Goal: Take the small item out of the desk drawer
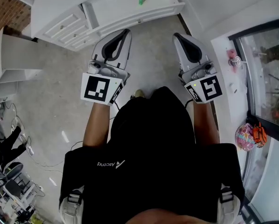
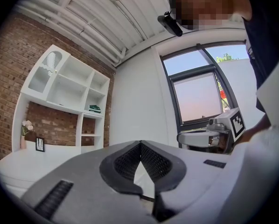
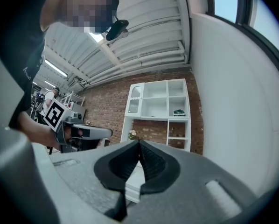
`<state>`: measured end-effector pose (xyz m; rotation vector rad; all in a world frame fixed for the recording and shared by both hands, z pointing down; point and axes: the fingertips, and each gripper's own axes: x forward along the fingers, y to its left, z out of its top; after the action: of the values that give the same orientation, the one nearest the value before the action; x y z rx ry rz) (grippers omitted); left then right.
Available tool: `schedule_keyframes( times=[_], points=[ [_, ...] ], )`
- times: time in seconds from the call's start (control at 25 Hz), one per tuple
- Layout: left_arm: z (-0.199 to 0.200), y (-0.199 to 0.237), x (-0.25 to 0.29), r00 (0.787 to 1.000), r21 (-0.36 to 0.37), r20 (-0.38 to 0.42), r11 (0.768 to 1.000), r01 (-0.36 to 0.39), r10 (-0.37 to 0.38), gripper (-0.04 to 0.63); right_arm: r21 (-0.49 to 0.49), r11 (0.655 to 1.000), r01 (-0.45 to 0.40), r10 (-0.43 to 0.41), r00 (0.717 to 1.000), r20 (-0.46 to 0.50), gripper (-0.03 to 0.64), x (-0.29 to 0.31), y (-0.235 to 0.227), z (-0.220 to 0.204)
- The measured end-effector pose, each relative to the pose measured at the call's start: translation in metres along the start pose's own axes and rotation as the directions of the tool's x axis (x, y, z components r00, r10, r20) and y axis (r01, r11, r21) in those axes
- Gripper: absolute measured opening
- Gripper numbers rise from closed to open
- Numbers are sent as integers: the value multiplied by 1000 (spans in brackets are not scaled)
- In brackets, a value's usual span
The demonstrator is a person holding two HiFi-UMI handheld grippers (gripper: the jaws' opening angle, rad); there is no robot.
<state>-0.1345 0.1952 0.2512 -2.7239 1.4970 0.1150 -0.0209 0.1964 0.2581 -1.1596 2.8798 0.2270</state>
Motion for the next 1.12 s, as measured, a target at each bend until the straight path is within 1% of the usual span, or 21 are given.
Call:
schedule_keyframes(
  times=[0.2, 0.32, 0.48, 0.8, 1.12],
  points=[
    [-6, 9, 8, 1000, 1, -20, 1000, 9, -9, -2, -4, 1000, 24, -24, 1000, -11, 2, 5, -9, -2],
    [-9, 22, 19, 1000, 7, -11, 1000, 11, -11, -2, -9, 1000, 24, -24, 1000, -12, 2, 19, -14, -5],
    [-17, 36, 37, 1000, 9, -27, 1000, 5, -5, -2, -6, 1000, 24, -24, 1000, -13, 2, 34, -29, -12],
    [-36, 63, 99, 998, 21, -54, 1000, -15, 16, -2, -18, 1000, 16, -17, 1000, -9, 2, 71, -90, -32],
    [-59, 101, 171, 994, 25, -96, 998, -57, 59, -2, -27, 999, -20, 19, 999, -26, 2, 121, -153, -54]
  ],
)
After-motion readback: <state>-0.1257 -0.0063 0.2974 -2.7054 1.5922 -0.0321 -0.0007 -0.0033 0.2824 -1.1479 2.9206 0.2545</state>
